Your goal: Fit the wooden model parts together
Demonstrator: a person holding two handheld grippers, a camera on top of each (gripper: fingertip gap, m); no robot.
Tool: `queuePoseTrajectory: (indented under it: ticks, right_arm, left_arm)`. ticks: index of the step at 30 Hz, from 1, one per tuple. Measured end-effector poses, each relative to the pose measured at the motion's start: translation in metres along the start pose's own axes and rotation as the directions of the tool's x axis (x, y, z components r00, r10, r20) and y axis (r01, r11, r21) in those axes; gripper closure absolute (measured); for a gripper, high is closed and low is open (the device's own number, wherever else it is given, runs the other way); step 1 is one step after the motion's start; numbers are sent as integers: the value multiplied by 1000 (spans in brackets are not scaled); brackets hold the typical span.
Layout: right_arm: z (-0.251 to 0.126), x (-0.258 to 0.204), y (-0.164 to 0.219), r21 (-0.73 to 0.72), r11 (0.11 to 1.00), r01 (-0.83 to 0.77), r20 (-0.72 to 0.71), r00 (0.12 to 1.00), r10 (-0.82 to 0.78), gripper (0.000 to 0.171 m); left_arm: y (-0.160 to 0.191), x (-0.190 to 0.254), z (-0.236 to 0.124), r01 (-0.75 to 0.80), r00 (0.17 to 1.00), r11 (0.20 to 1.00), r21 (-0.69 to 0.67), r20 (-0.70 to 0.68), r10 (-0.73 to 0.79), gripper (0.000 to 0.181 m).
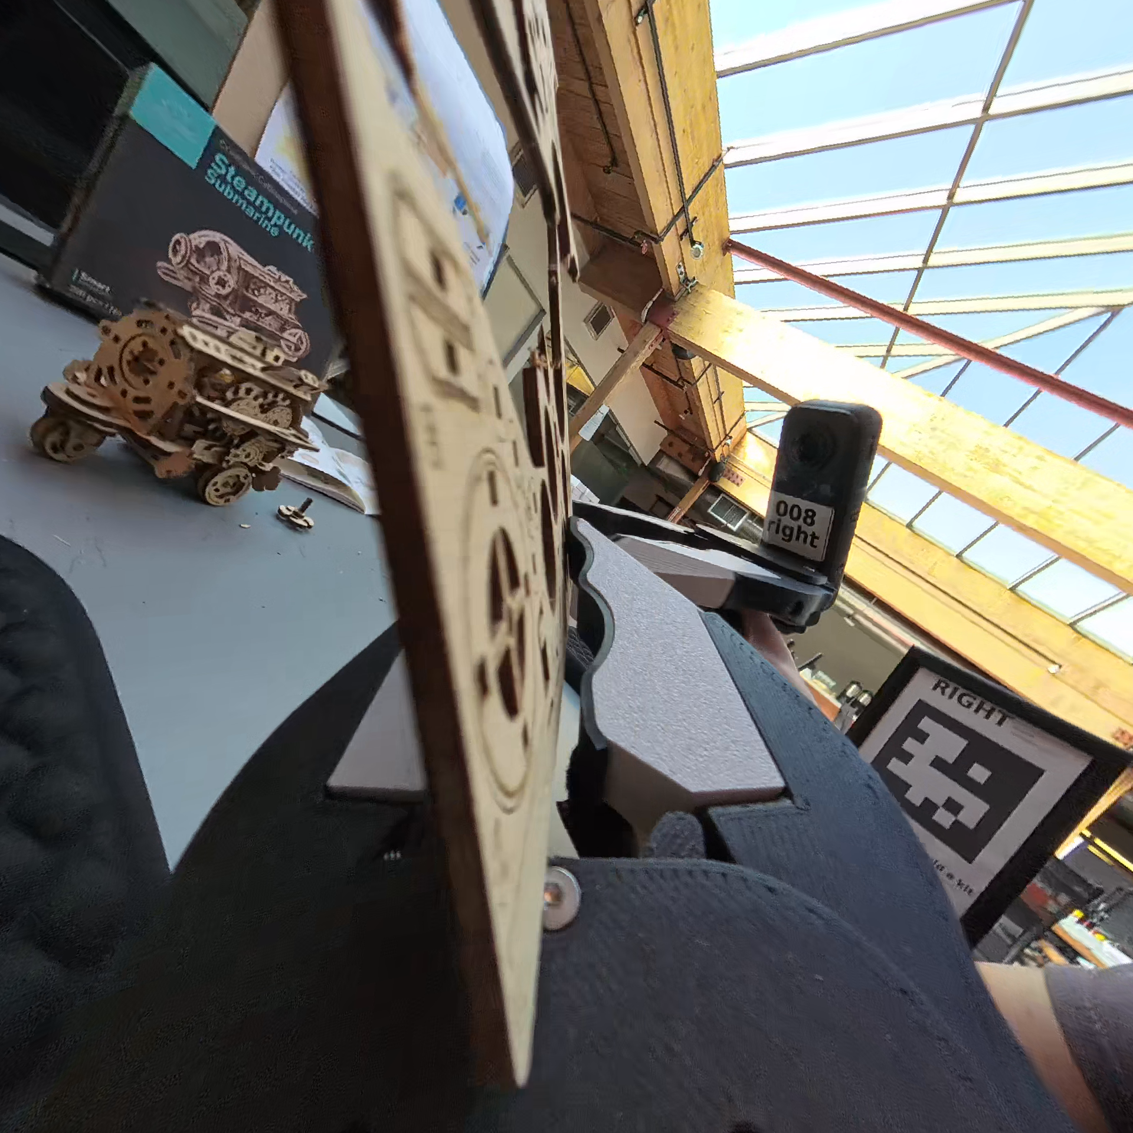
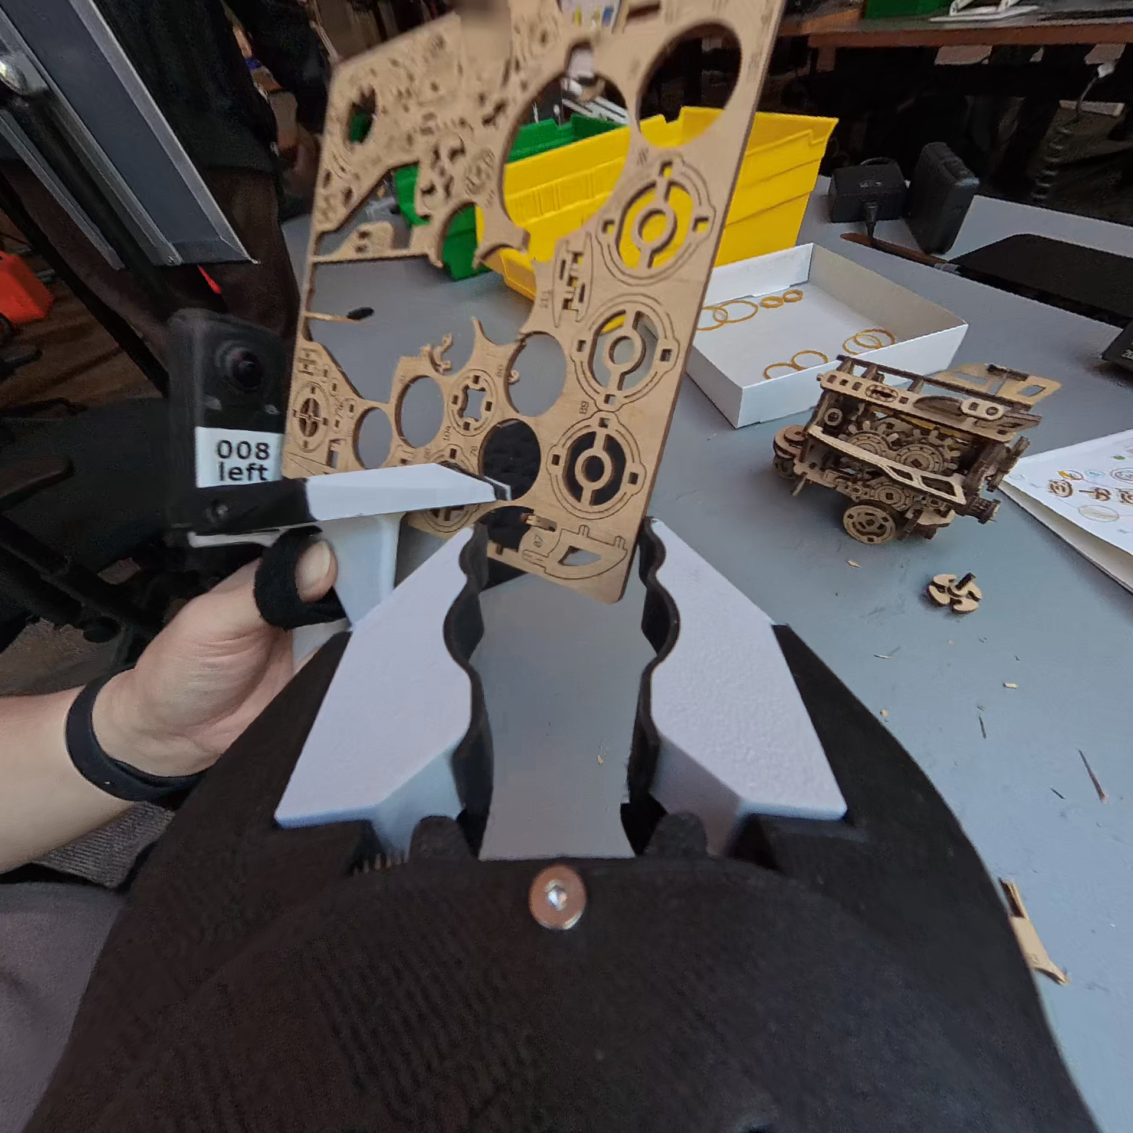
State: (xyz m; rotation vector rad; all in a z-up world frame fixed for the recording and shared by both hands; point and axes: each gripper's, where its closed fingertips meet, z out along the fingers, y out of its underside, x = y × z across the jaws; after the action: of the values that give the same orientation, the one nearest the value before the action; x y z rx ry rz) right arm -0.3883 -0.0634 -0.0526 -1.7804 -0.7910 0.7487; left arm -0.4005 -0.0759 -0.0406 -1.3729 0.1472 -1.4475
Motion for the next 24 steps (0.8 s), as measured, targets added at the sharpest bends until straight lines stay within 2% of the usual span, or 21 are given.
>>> queuePoseTrajectory:
  ticks: [1, 4, 6, 7, 9, 10, 13, 17, 20, 24]
  right_arm:
    - [-3, -2, -4, 42, 999, -20, 26, 999, 19, 120]
    - [-19, 7, -16, 185, 980, -68, 57, 997, 59, 125]
    - [-23, 13, -11, 196, 977, -84, 84, 994, 68, 126]
    - [-22, 9, -6, 180, 981, -78, 124, 991, 56, 128]
    - [-19, -2, 4, 147, 989, -9, 166, 986, -16, 127]
    - [-16, -6, 8, 141, 989, 45, 166, 984, -68, 128]
    - [-9, -11, 9, 153, 977, 150, 100, 981, -167, 129]
    - [-3, -21, -9, 236, 949, 208, 31, 975, -221, 131]
    - [11, -6, 9, 110, 971, 211, -47, 977, -206, 135]
    - [18, -7, 34, 20, 995, 99, 37, 994, -100, 140]
  left_arm:
    - [-2, -4, -1, 29, 1000, 1000, 8, 7, -29, 181]
    - [-8, -11, -6, 88, 996, 996, 19, 4, -88, 181]
    - [-11, -12, -7, 117, 993, 993, 14, -7, -117, 181]
    - [-13, -10, -7, 144, 989, 989, 17, -25, -143, 12]
    - [-18, -4, -7, 209, 976, 978, 18, -73, -207, 9]
    - [-20, -1, -7, 230, 969, 973, 15, -92, -228, 181]
    - [-22, 10, -5, 289, 947, 957, -11, -144, -288, 181]
    - [-20, 12, -2, 316, 937, 949, -17, -154, -315, 181]
    - [-16, 6, -2, 297, 947, 955, -19, -125, -297, 181]
    - [-31, -2, -13, 223, 972, 975, 18, -78, -221, 181]
